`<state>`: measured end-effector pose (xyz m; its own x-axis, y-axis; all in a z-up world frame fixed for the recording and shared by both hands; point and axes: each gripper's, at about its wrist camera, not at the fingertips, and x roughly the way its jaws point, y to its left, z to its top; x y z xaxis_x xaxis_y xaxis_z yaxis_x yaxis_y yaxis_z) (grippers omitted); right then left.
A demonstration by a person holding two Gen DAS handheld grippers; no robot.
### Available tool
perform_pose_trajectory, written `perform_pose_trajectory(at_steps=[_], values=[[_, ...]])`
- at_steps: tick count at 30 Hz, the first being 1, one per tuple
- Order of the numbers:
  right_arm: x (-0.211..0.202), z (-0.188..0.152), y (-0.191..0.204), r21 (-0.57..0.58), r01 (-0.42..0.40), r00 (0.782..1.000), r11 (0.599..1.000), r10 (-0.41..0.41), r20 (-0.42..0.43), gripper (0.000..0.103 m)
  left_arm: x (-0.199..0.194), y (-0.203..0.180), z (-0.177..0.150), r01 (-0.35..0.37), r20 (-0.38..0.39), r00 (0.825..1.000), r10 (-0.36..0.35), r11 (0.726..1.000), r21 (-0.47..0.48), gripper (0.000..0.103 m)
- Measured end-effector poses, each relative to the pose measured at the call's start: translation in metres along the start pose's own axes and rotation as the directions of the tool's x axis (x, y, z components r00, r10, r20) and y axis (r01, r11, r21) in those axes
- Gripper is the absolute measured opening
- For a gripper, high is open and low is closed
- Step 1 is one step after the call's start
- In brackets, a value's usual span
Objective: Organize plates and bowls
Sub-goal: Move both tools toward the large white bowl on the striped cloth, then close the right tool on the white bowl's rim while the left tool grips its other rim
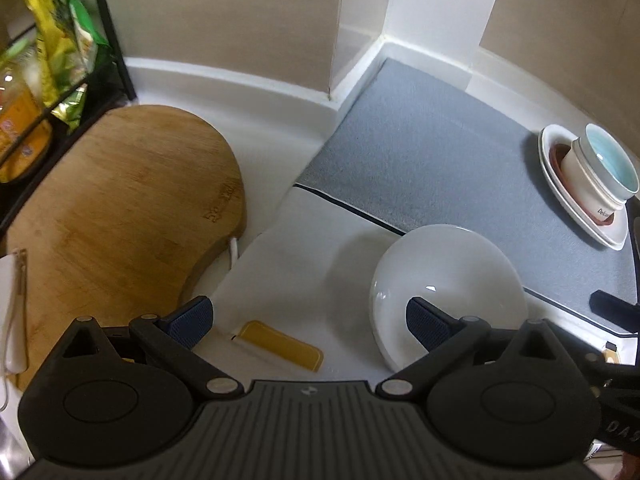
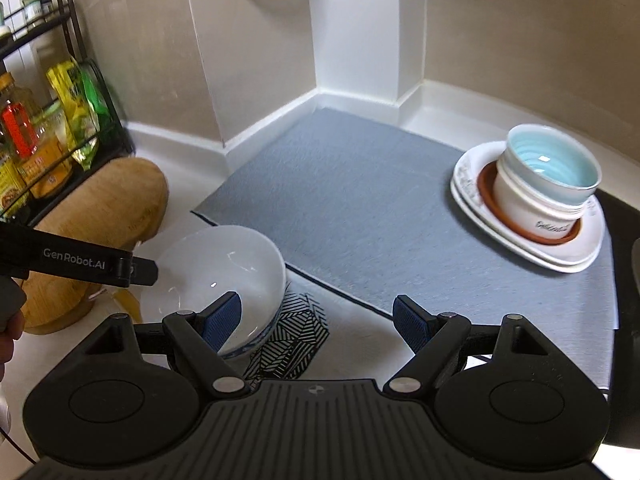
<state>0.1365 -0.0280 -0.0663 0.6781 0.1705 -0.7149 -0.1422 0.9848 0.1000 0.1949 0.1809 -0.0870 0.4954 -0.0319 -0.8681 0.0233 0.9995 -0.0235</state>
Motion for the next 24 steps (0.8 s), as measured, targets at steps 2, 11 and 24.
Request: perform_pose_trajectory(at_steps=[2, 11, 24], values=[[0.011, 0.001, 0.002, -0.001, 0.002, 1.000, 1.000, -0.002, -0.027, 0.085, 0.008, -0.001, 0.004, 0.012, -0.015, 1.000, -0.012, 1.000, 0.011, 0.103], [0.048, -0.001, 0.009, 0.014, 0.014, 0.992, 1.000, -0.012, -0.122, 0.085, 0.043, -0.011, 0.011, 0.045, -0.075, 0.996, -0.039, 0.996, 0.072, 0.103], [0.070, -0.004, 0.010, -0.002, 0.016, 0.984, 1.000, -0.016, -0.178, 0.085, 0.063, -0.021, 0.003, 0.034, -0.085, 0.996, -0.023, 0.990, 0.134, 0.103]])
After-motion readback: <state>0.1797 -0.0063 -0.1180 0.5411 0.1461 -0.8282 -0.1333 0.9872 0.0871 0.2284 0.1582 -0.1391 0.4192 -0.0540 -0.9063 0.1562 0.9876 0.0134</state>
